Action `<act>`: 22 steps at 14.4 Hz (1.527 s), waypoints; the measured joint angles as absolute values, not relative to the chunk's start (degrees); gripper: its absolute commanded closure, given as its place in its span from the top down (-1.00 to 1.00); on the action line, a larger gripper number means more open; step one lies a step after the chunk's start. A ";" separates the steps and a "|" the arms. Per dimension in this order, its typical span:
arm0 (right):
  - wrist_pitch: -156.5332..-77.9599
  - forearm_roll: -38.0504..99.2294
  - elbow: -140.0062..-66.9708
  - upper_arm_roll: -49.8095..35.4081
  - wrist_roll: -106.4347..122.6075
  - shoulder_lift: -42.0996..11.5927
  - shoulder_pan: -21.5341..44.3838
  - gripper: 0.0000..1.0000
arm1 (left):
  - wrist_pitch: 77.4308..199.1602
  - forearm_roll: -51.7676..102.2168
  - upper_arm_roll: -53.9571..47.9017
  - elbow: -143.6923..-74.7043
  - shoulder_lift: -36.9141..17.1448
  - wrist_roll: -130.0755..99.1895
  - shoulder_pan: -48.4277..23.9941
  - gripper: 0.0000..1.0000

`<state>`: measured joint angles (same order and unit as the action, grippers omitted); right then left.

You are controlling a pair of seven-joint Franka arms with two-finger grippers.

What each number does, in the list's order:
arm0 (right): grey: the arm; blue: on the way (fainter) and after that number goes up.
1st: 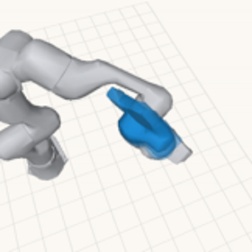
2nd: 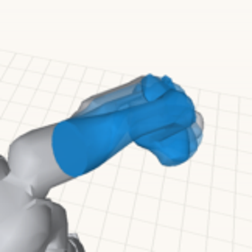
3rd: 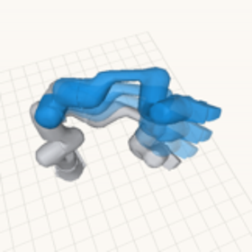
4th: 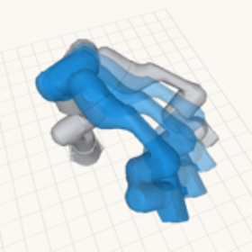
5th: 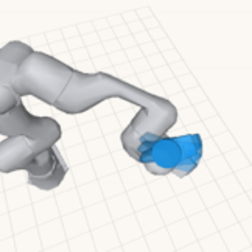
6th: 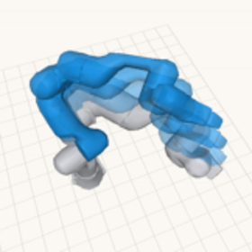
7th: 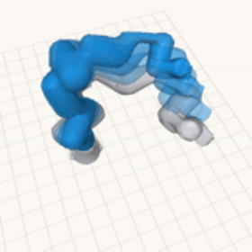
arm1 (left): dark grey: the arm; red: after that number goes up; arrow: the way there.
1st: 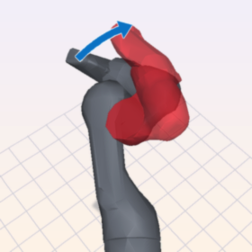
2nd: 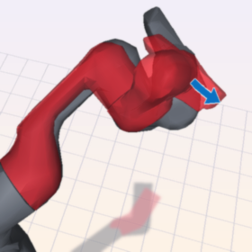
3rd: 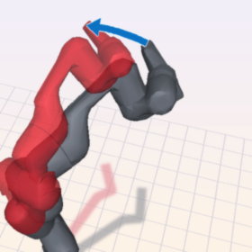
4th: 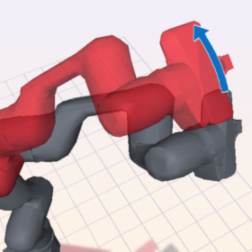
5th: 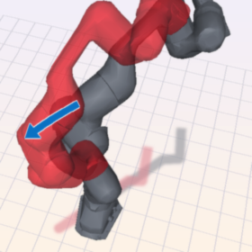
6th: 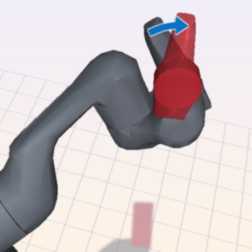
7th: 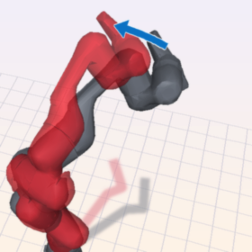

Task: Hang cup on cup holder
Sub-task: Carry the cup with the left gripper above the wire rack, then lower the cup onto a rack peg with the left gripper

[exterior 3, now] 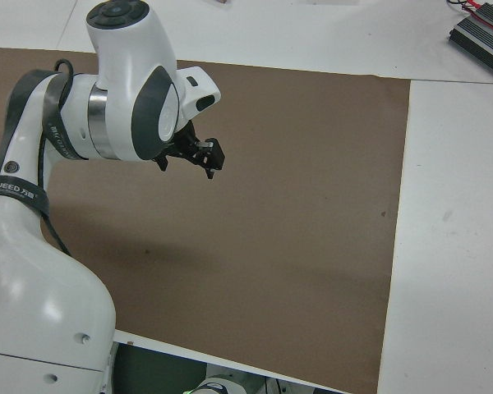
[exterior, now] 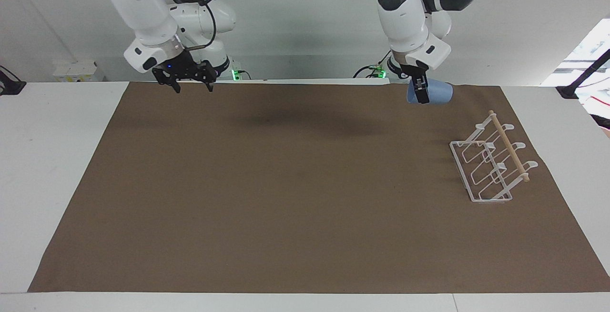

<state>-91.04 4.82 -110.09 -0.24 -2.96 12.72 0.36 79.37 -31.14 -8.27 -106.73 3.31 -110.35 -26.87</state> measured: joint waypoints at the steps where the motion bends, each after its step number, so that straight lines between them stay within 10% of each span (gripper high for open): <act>1: -90.13 4.80 -109.10 0.51 -0.76 12.74 -1.98 1.00 | 77.80 -36.16 -8.34 -107.21 1.10 -110.08 -27.16 -1.00; 11: -84.53 0.13 -103.61 0.16 4.33 12.88 -7.52 1.00 | 68.30 -74.94 -8.01 -107.50 -19.17 -111.51 -27.39 -1.00; 22: -83.85 0.13 -103.60 0.29 4.33 12.83 -7.52 1.00 | 67.44 -91.13 -7.46 -107.52 -24.99 -116.09 -20.64 -1.00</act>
<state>-83.85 0.13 -103.60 0.29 4.33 12.83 -7.52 67.44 -91.13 -7.46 -107.52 -24.99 -116.09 -20.64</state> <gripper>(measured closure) 0.000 0.176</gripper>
